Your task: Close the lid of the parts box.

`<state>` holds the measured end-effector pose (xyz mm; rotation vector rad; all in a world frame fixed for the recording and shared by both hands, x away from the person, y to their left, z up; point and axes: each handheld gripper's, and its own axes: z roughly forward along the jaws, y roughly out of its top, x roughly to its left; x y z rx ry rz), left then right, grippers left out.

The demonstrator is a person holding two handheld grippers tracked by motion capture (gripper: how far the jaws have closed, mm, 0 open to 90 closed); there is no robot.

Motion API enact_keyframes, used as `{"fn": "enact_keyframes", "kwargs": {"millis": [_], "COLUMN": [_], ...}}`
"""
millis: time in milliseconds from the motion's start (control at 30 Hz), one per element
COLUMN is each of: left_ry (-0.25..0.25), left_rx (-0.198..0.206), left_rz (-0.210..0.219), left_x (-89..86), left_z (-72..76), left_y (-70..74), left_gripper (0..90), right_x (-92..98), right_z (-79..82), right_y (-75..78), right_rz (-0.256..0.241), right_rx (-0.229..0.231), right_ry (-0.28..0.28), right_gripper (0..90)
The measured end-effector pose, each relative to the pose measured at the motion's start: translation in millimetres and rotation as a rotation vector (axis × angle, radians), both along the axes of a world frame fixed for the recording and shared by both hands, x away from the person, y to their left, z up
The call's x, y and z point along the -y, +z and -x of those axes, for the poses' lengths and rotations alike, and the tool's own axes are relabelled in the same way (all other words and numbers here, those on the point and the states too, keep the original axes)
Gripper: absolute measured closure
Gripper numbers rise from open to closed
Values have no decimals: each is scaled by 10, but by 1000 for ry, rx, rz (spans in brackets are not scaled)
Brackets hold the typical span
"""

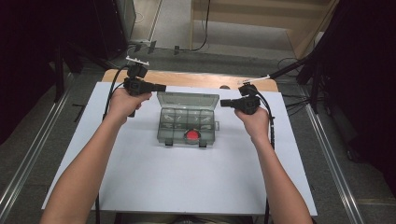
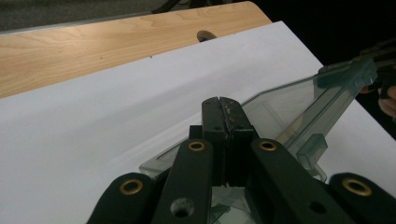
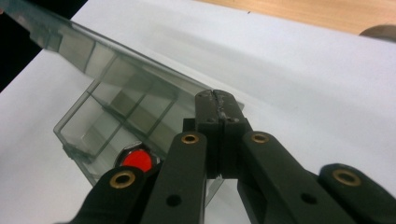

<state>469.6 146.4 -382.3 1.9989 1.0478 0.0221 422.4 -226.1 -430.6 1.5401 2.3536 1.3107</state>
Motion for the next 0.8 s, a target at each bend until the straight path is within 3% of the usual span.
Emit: {"fn": "enact_keyframes", "kwargs": {"millis": [167,300,533,800], "left_ry": [-4,6,1,-3], "left_rx": [-1,-4,-3,1], "left_rz": [-21,-14,-18,-24], "left_x": [-8,-25,-29,-65], "left_z": [45,67,116,175], "left_y": [-17,-18,-24,-5], "left_gripper": [895,894,894,894], "right_x": [-7,-68,-103,-215], "right_z": [-38,-65,-96,-85], "right_y": [58,97,154,228], "right_rz": [-5,14,-16,-10], "right_rx": [27,40,33,38], "right_ry": [-11,-1,17,48], "right_gripper": [900,900,900,900]}}
